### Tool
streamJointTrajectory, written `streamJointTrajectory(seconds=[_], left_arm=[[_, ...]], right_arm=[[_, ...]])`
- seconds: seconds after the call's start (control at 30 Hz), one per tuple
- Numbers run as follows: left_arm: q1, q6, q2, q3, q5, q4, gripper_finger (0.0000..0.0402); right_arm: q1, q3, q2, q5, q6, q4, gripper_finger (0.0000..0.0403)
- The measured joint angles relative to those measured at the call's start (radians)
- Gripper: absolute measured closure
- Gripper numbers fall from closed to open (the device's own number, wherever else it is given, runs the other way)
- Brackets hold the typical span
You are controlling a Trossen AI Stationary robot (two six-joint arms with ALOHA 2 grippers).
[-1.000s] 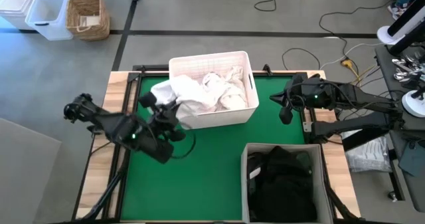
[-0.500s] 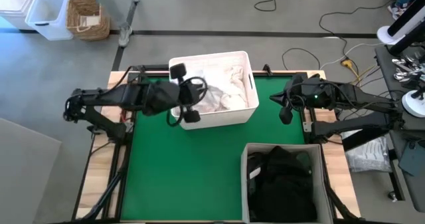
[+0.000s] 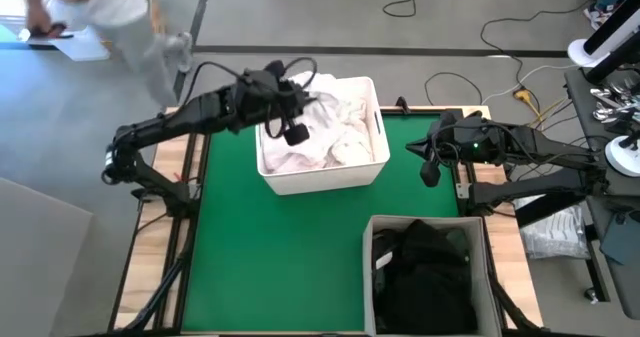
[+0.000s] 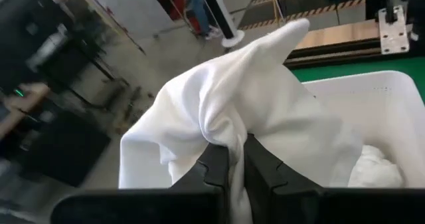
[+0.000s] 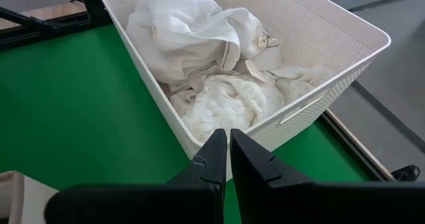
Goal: Pick and place trash into bin
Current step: Put the white cloth into the white plastic storage bin
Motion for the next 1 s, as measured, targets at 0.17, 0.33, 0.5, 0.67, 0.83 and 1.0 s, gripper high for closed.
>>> streamJointTrajectory(seconds=[0.17,0.33,0.5,0.67,0.83,1.0], left_arm=[[0.101,-0.084,0.000,-0.005,0.121,-0.039,0.0399],[0.191,-0.123,0.000,-0.043,0.192,-0.043,0.0398],[0.252,-0.194,0.001,-0.093,0.316,-0.043,0.0398],[0.285,-0.246,0.001,-0.133,0.313,-0.046,0.0398],[0.297,-0.256,0.001,-0.169,0.312,-0.056,0.0398],[0.301,-0.254,0.001,-0.207,0.311,-0.051,0.0398]], right_arm=[[0.000,0.000,0.000,0.000,0.011,0.000,0.0390],[0.000,0.000,0.002,0.000,0.018,0.000,0.0390],[0.000,0.000,0.002,0.000,0.028,0.000,0.0390],[0.000,0.000,0.002,0.000,0.037,0.000,0.0390],[0.000,0.000,0.002,0.000,0.037,0.000,0.0390],[0.000,0.000,0.002,0.000,0.037,0.000,0.0390]])
